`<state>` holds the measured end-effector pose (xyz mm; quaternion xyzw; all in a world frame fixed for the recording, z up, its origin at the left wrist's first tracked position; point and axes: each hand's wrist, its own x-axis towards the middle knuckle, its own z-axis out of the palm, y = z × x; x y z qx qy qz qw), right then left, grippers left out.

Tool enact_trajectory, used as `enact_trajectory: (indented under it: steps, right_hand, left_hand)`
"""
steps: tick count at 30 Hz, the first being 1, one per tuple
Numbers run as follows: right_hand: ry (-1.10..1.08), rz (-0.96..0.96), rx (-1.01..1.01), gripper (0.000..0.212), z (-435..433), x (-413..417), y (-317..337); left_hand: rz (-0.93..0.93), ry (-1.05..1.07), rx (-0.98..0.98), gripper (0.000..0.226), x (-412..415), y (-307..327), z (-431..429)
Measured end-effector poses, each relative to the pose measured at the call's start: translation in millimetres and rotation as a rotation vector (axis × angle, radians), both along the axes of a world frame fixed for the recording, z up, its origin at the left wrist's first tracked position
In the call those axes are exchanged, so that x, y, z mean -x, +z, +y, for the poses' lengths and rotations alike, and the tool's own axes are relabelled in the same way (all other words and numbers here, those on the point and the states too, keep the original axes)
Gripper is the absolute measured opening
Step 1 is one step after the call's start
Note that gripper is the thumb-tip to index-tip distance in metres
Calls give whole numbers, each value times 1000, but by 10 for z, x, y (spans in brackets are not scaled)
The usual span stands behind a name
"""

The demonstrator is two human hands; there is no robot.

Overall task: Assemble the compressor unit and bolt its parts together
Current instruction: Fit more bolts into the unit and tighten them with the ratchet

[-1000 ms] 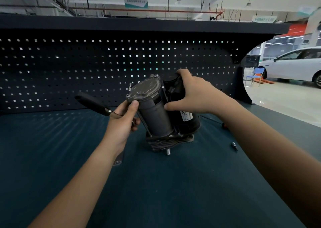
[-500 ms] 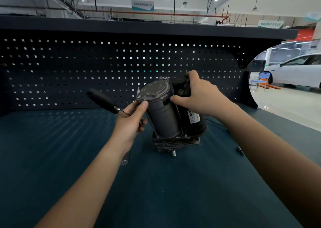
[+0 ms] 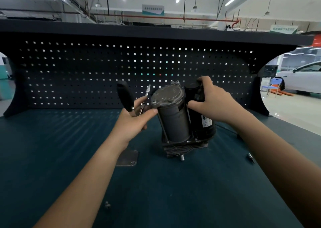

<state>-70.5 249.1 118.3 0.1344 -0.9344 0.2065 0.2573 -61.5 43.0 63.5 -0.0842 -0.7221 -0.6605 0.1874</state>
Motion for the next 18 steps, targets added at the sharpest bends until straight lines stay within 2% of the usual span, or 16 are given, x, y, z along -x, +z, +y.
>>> enact_trajectory:
  steps: [2, 5, 9, 14, 18]
  right_hand:
    - [3, 2, -17, 69, 19, 5, -10]
    - [1, -2, -40, 70, 32, 34, -5]
    - [-3, -19, -15, 72, 50, 123, 36]
    - [-22, -42, 8, 73, 59, 250, 39]
    - [-54, -20, -5, 74, 51, 271, 2]
  left_hand:
    - [-7, 3, 44, 27, -75, 90, -98]
    - [-65, 16, -82, 16, -210, 243, -242]
    - [-47, 7, -138, 19, -405, 357, -414]
    - [-21, 69, 112, 22, -642, 464, -564]
    - [10, 77, 286, 23, -753, 794, -658]
